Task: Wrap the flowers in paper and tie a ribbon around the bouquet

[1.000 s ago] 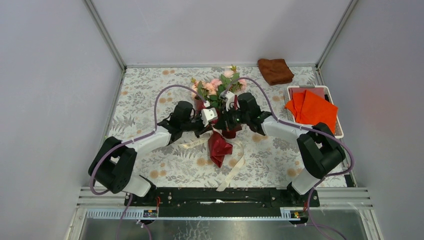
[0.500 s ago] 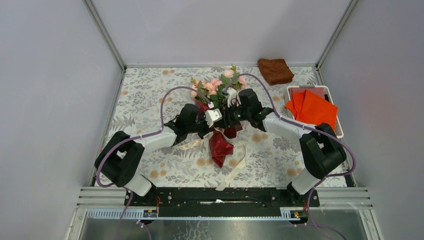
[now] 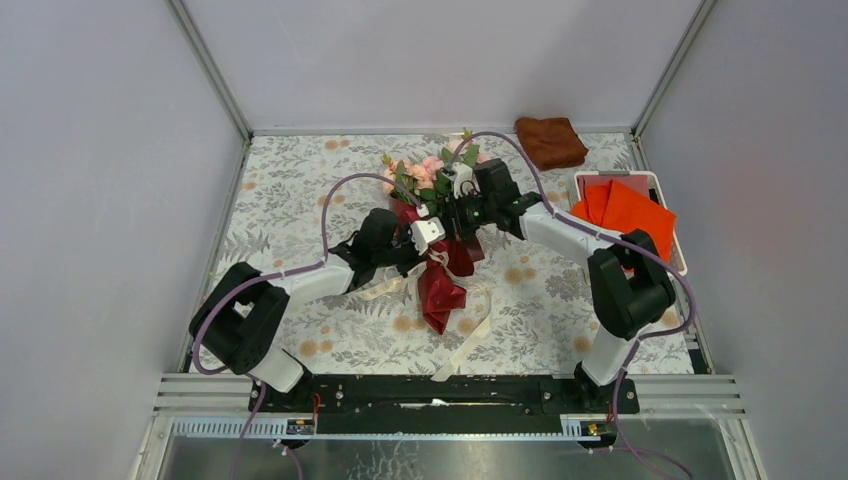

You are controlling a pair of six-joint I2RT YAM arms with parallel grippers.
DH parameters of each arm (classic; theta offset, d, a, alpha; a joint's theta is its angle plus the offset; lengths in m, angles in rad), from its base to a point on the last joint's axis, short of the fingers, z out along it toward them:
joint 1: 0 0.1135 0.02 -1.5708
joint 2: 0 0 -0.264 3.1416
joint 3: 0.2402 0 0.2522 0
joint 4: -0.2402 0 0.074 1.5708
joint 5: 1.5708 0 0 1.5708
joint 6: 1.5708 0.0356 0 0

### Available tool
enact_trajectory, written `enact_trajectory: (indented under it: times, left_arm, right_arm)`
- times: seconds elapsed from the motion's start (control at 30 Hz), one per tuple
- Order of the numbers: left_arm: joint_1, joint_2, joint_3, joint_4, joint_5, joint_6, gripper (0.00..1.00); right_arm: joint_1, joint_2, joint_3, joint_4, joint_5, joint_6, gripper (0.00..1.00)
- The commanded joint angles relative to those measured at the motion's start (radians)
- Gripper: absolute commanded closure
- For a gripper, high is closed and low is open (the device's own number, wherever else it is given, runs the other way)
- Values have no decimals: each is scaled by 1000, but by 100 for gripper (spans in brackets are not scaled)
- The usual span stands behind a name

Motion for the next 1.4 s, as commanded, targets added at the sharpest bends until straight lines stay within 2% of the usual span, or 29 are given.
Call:
enact_trajectory:
  times: [0.0, 0.13, 0.27, 0.47, 0.6, 0.73, 1.07, 1.27, 1.37]
  left_arm:
    - [-5, -18, -20, 67, -4, 18, 100]
    - [-5, -26, -25, 70, -1, 19, 100]
    - [-5, -30, -38, 92, 11, 57, 100]
    - [-5, -14, -40, 116, 39, 159, 100]
    - [-5, 1, -51, 116, 33, 337, 100]
    - [-3, 11, -56, 82, 35, 450, 100]
    - [-1, 16, -54, 112, 51, 421, 100]
    - [10, 11, -56, 148, 42, 361, 100]
    - [13, 13, -55, 163, 30, 344, 100]
  right_arm:
    - [20, 41, 41, -65, 1, 7, 95]
    - [21, 85, 62, -114, 98, -3, 95]
    - [22, 124, 83, -146, 116, -29, 95]
    - [24, 160, 79, -104, -158, -89, 89]
    - [24, 168, 46, -42, -237, -84, 85]
    - [23, 180, 30, 5, -278, -66, 83]
    - [23, 200, -11, 155, -309, 6, 67]
    - [25, 212, -10, 116, -261, -42, 67]
    - [28, 208, -10, 63, -246, -101, 64]
